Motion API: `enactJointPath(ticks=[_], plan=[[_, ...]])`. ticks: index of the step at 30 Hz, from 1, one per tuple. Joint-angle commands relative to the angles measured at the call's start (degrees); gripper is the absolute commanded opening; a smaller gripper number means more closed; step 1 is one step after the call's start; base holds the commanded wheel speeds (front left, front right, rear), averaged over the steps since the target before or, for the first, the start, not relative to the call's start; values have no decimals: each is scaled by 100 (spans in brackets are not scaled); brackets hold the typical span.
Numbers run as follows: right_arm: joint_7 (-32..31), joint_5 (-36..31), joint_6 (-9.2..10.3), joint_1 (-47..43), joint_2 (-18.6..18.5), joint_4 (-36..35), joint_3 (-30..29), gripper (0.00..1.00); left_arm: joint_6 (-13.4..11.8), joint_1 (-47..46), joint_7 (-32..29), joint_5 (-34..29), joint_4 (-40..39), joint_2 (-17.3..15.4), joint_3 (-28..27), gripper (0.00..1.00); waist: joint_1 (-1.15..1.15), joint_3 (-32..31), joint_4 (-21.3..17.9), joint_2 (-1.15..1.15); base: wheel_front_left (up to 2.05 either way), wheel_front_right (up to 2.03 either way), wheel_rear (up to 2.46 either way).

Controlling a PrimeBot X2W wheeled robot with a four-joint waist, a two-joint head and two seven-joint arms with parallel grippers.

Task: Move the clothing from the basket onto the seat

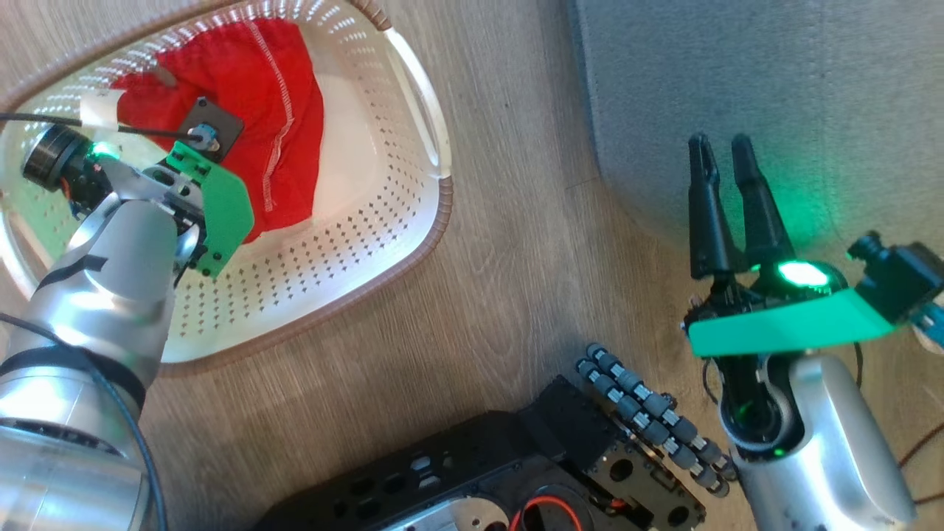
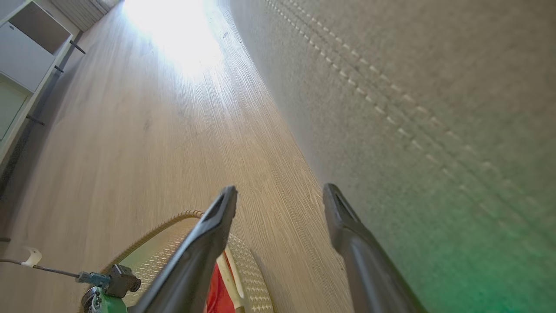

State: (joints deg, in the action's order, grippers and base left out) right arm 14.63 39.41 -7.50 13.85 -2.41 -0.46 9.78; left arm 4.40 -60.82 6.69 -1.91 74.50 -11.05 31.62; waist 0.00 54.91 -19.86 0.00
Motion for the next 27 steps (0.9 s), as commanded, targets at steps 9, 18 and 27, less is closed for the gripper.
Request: enactJointPath(ticks=[9,18,27], plan=[[37,-89,1,212,-47,244,81,100,-25,656,615,260,-55,46,-99,0,0,-869,179,0,0,0,0],[37,-460,1,122,-47,644,-218,100,3,1394,828,680,-887,445,-281,0,0,-2217,882,0,0,0,0],[37,-724,1,-82,-47,913,-348,100,-43,2183,830,1092,-2460,528,-752,0,0,-3223,1423,0,0,0,0]])
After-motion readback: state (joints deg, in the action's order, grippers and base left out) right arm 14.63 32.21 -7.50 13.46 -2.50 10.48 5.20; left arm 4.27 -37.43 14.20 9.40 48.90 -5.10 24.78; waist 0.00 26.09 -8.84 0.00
